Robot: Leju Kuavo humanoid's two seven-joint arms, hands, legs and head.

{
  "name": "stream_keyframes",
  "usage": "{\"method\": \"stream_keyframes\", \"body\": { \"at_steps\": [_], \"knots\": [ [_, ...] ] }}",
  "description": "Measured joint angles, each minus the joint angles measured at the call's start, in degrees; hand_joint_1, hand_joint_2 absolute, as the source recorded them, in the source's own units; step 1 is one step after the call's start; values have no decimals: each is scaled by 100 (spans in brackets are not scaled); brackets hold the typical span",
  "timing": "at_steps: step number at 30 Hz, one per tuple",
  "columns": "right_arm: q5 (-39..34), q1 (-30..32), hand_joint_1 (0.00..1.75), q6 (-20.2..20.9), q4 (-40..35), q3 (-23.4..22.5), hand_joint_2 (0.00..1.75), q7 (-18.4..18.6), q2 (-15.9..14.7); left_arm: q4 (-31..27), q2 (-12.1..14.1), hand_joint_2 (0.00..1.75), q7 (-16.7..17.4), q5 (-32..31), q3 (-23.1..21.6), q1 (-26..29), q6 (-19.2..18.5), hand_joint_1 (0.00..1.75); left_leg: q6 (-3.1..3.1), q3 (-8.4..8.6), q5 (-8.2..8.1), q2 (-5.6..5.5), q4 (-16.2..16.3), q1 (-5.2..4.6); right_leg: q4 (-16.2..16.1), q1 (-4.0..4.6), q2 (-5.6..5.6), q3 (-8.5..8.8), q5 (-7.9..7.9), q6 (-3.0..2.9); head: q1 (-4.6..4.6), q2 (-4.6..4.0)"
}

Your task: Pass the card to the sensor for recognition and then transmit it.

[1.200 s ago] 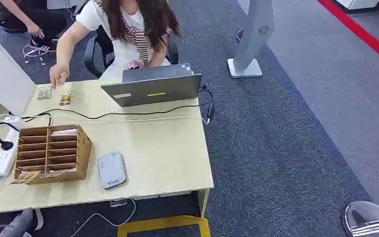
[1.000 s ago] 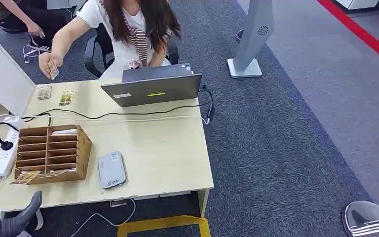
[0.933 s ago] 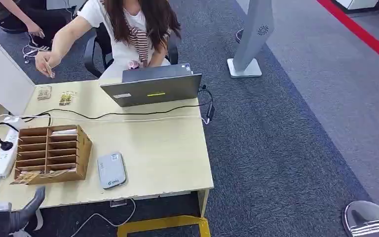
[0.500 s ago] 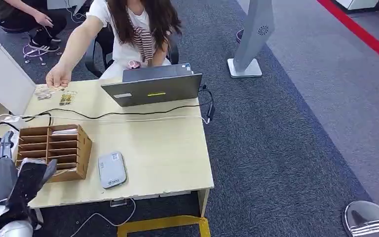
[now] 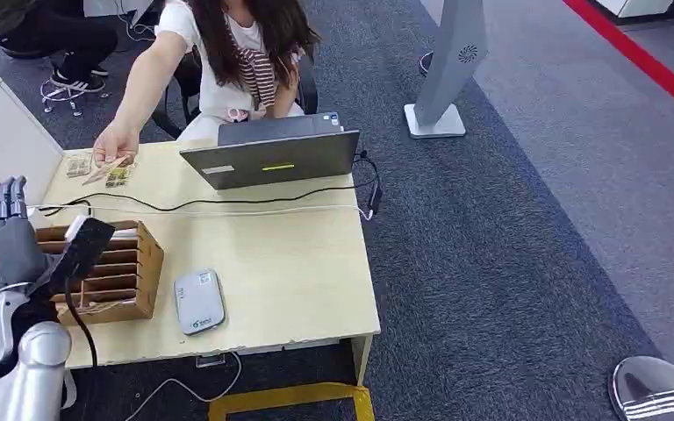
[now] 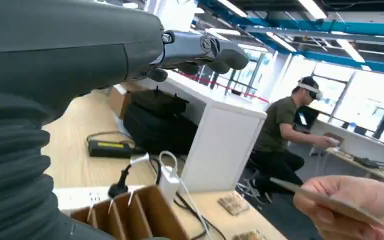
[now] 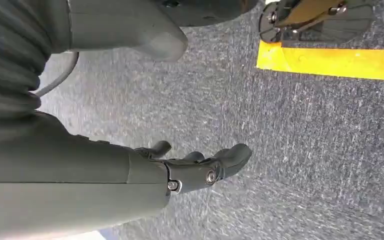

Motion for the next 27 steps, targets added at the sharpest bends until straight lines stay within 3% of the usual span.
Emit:
{"method": "stream_keyframes", "body": {
  "at_steps": [15,27],
  "knots": [
    [603,-44,0,114,0,354,175,101,-28,1379,461,175,1067,-1716,-682,-1470,669,0,3,-3,4,1,1,0,2,0,4,-2,5,4,-2,0],
    [675,-59,0,135,4,452,175,68,-31,1731,496,175,1174,-1923,-946,-1612,653,0,3,-3,4,2,2,0,2,0,6,-5,5,4,-2,0]
  ]
}}
